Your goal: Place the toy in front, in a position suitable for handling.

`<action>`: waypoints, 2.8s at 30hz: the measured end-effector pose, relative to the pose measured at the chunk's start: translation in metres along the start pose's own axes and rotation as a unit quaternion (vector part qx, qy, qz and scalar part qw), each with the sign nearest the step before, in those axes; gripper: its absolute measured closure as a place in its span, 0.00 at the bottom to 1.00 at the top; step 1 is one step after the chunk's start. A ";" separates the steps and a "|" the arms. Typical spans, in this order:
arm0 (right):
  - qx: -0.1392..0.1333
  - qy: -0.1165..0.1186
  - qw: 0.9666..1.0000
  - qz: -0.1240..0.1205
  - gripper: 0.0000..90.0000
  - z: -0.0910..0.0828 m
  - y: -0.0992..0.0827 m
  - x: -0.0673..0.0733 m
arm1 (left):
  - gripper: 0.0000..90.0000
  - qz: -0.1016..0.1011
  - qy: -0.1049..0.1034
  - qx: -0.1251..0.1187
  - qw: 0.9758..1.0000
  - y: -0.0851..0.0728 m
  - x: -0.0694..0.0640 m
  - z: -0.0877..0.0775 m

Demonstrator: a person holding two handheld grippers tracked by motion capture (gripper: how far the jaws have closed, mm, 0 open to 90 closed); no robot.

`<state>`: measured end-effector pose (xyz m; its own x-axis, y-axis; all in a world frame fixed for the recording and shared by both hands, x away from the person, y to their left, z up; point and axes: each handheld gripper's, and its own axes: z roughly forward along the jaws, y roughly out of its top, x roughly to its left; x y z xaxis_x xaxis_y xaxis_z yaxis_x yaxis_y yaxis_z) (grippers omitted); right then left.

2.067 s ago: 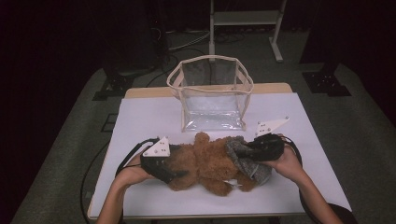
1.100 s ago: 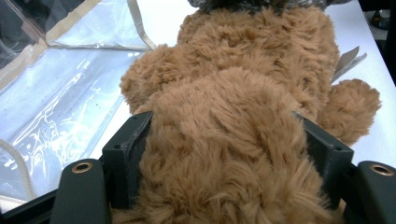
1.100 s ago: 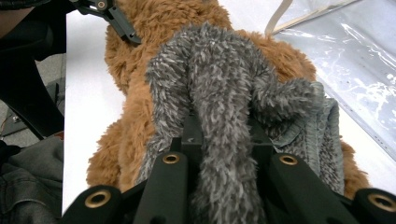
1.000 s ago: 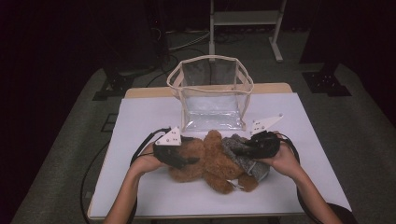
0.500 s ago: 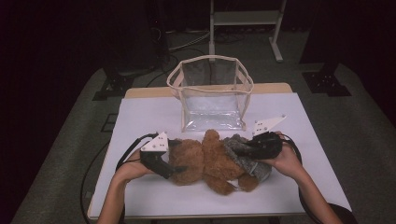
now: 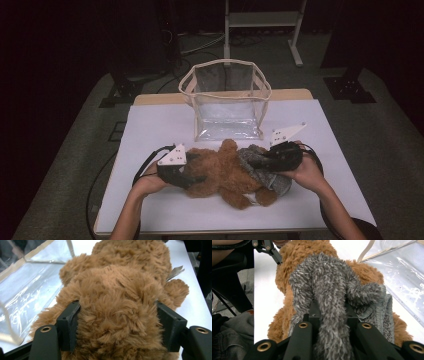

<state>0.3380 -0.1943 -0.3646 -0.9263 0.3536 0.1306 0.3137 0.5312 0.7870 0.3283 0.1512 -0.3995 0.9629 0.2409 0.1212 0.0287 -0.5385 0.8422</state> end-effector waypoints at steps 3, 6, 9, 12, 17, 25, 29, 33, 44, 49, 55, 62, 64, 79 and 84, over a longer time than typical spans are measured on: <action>-0.006 -0.007 1.000 -0.005 0.82 -0.002 0.006 0.003 | 0.34 0.007 -0.002 -0.001 1.000 0.004 -0.003 0.006; -0.008 -0.010 1.000 -0.020 0.82 0.006 0.018 0.009 | 0.34 0.000 -0.006 -0.009 1.000 0.004 -0.001 0.009; 0.005 -0.007 0.999 -0.044 0.81 0.021 0.028 0.017 | 0.33 -0.001 -0.005 -0.008 1.000 0.003 -0.002 0.007; 0.010 -0.008 0.998 -0.054 0.81 0.026 0.030 0.018 | 0.31 -0.001 -0.001 0.000 1.000 0.003 -0.001 0.003; -0.017 -0.035 0.999 -0.023 0.81 -0.005 0.018 0.002 | 0.26 0.002 0.004 0.023 1.000 0.001 0.004 -0.011; -0.031 -0.042 0.998 0.034 0.81 -0.032 -0.024 -0.016 | 0.25 -0.007 0.008 0.025 1.000 -0.001 0.006 -0.015; -0.024 -0.024 0.998 0.047 0.81 -0.026 -0.042 -0.012 | 0.24 -0.012 0.010 0.024 1.000 -0.003 0.009 -0.015; -0.009 -0.008 0.999 0.048 0.81 -0.025 -0.050 -0.005 | 0.22 -0.022 0.012 0.031 0.999 -0.005 0.011 -0.018; -0.019 -0.014 0.999 0.031 0.81 -0.026 -0.028 -0.010 | 0.22 -0.035 0.004 0.028 0.999 -0.010 0.015 -0.023; -0.022 -0.006 0.999 0.022 0.82 -0.013 -0.008 -0.016 | 0.16 -0.043 0.008 0.047 0.998 -0.013 0.015 -0.031; -0.001 0.016 0.999 0.032 0.82 0.004 -0.024 -0.013 | 0.09 -0.033 0.002 0.050 0.998 -0.016 0.011 -0.030; -0.021 0.004 0.999 0.025 0.82 -0.022 -0.010 -0.018 | 0.26 -0.025 0.008 0.020 0.999 -0.015 0.009 -0.016; -0.024 0.007 1.000 0.013 0.82 -0.023 0.003 -0.020 | 0.29 -0.013 0.008 0.019 1.000 -0.012 0.007 -0.013; 0.052 0.068 0.996 -0.038 0.82 0.068 0.069 -0.015 | 0.31 0.007 0.005 0.016 1.000 -0.005 0.004 -0.008; 0.029 0.059 0.998 -0.017 0.82 0.049 0.057 -0.025 | 0.24 -0.003 0.000 0.026 1.000 -0.005 0.005 -0.013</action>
<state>0.3893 -0.1354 -0.3524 -0.9538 0.2431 0.1763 0.2892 0.5858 0.7571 0.3296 0.1661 -0.3962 0.9627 0.2439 0.1172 0.0477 -0.5792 0.8138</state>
